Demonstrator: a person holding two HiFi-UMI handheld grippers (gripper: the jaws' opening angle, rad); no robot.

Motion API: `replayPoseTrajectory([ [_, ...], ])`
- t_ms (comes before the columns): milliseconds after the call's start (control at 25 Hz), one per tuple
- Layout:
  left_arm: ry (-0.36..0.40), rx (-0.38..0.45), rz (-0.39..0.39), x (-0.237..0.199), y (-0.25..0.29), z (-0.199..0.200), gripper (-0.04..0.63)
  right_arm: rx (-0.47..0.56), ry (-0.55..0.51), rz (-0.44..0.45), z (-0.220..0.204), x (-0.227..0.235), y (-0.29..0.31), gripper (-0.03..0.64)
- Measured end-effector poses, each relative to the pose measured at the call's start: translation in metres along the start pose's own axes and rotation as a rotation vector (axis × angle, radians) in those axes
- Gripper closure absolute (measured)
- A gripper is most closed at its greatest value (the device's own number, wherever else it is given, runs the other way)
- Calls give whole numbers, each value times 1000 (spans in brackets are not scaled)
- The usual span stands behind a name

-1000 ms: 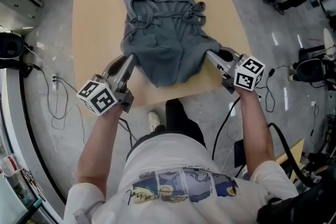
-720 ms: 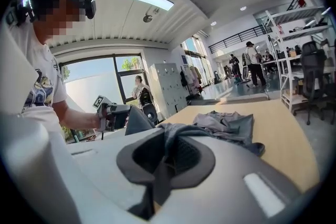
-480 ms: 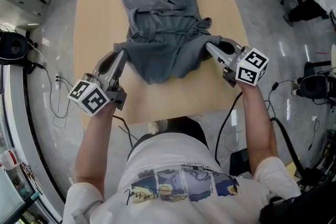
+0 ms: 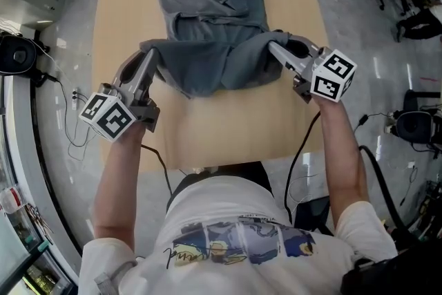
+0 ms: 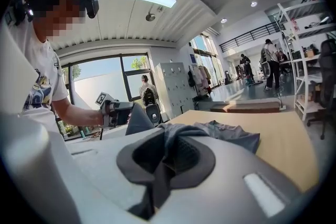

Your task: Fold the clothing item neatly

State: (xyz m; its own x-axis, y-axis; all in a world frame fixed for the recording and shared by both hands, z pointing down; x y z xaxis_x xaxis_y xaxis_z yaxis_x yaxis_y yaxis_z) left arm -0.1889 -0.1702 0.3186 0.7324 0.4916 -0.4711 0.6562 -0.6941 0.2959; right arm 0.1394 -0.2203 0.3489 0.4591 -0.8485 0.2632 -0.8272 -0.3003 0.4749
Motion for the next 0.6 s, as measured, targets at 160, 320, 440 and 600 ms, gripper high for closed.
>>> replayPoseTrajectory([
  [160,14,1,11,-10,17,9,559,-6,-4,11,7,20,9,600],
  [320,40,-5,26,-23,35,20,560,-1,-4,15,15,43,18,600],
  [440,45,-8,48,-36,50,29,560,5,-1,16,21,63,26,600],
  [600,55,-7,63,-55,69,44,560,12,-3,18,30,93,38,599],
])
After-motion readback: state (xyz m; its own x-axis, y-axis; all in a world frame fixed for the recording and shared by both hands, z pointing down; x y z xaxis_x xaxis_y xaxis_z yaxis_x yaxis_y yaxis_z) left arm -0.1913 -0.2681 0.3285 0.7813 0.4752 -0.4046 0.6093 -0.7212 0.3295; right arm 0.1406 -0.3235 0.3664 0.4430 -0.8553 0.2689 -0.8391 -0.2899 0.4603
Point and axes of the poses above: the fingertips, and each gripper's own axes: y forward along the fingers, x to its right, z out of its top, the point moved 5 cm from there along -y, backward along the fingers, and after that the axes turned 14 degrees about -x, right-handed, at the moved point
